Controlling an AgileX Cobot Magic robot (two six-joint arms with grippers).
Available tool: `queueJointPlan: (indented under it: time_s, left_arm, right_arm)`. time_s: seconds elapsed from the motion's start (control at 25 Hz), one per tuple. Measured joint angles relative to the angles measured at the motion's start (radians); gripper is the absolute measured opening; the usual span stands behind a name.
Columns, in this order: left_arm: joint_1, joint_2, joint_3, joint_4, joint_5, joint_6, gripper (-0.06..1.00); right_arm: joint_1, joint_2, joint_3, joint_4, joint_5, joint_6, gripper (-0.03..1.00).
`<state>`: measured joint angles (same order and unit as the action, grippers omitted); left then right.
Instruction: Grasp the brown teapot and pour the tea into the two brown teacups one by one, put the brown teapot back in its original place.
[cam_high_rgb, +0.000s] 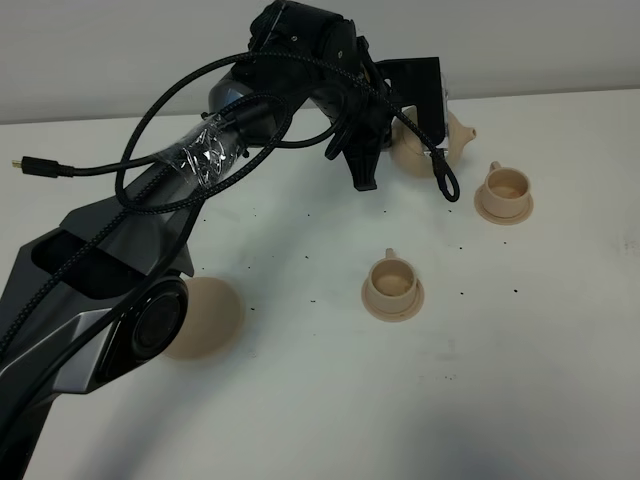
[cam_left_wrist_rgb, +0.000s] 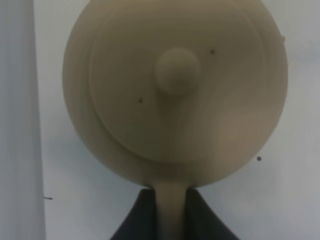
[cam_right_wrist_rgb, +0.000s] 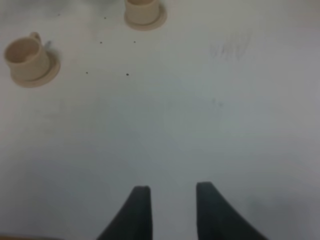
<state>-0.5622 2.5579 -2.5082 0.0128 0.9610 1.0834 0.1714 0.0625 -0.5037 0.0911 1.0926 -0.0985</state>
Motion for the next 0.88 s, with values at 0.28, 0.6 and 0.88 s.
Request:
queueJointPlan:
  time_s: [0.28, 0.6, 0.88]
  left_arm:
    - [-0.006, 0.000, 0.000, 0.013, -0.037, 0.000, 0.12]
    - [-0.032, 0.000, 0.000, 0.059, -0.128, 0.010, 0.12]
    - [-0.036, 0.002, 0.000, 0.064, -0.094, 0.019, 0.12]
  right_arm:
    - [0.000, 0.000, 0.000, 0.000, 0.000, 0.000, 0.24]
    - [0.000, 0.000, 0.000, 0.000, 0.000, 0.000, 0.24]
    - [0.000, 0.000, 0.000, 0.000, 0.000, 0.000, 0.24]
